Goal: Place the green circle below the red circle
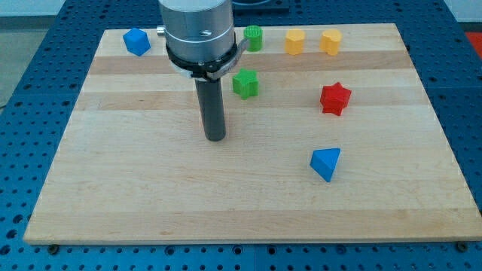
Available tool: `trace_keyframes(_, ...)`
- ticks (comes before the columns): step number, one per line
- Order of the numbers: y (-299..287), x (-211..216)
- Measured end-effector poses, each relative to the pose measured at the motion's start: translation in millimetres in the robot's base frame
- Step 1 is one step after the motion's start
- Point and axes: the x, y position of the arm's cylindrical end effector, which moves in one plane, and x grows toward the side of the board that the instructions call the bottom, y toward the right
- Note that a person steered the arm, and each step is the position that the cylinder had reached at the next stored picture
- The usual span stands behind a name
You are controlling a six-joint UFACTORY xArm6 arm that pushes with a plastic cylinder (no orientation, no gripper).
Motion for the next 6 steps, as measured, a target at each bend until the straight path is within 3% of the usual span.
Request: trace_keyframes(6, 5.4, 7.7)
